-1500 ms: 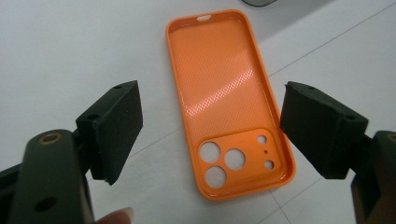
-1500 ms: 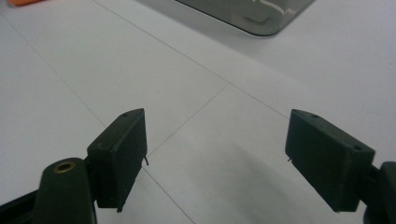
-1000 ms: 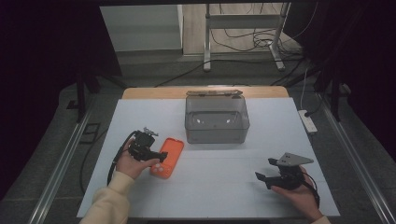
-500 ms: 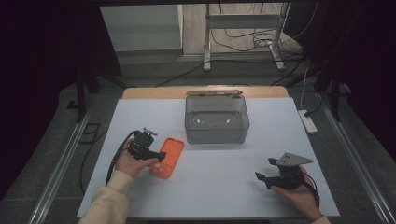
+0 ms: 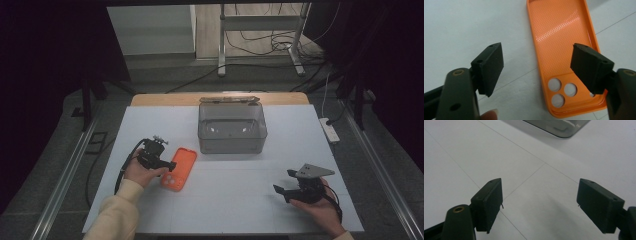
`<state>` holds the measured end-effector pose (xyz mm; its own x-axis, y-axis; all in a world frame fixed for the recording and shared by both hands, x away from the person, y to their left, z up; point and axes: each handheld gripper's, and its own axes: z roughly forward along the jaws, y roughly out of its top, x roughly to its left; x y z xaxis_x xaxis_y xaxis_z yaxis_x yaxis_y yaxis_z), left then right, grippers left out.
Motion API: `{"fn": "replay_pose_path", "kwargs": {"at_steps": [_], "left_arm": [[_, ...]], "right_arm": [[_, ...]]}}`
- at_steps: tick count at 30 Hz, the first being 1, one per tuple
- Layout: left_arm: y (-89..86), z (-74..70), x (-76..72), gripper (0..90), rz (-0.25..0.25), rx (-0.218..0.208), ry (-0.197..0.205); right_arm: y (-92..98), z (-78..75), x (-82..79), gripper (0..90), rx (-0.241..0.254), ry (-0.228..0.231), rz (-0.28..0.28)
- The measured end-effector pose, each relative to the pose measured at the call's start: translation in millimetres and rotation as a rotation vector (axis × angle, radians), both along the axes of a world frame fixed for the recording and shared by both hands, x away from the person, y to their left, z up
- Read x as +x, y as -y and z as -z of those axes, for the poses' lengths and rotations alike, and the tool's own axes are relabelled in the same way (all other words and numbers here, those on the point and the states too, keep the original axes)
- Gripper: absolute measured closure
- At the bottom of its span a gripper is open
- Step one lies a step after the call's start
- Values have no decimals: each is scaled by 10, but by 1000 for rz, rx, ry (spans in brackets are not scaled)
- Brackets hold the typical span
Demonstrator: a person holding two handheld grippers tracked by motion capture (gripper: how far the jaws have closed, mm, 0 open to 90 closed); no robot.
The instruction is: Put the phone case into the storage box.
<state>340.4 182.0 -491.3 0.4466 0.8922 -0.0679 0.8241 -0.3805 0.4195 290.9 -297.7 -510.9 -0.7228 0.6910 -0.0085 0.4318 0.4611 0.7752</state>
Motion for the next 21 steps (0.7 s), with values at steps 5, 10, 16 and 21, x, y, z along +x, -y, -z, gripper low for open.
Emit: {"fn": "replay_pose_path", "kwargs": {"at_steps": [5,10,16,21], "left_arm": [[9,24,20,318,4,-1,-17],[-1,50,43,340,5,2,-36],[-3,79,57,382,3,0,-57],[10,95,61,415,4,0,-74]], "right_arm": [[-7,-4,-3,207,3,1,-5],[-5,1,0,207,2,1,-3],[-2,2,1,207,-3,-1,-1],[-2,4,2,207,-5,-3,0]]}}
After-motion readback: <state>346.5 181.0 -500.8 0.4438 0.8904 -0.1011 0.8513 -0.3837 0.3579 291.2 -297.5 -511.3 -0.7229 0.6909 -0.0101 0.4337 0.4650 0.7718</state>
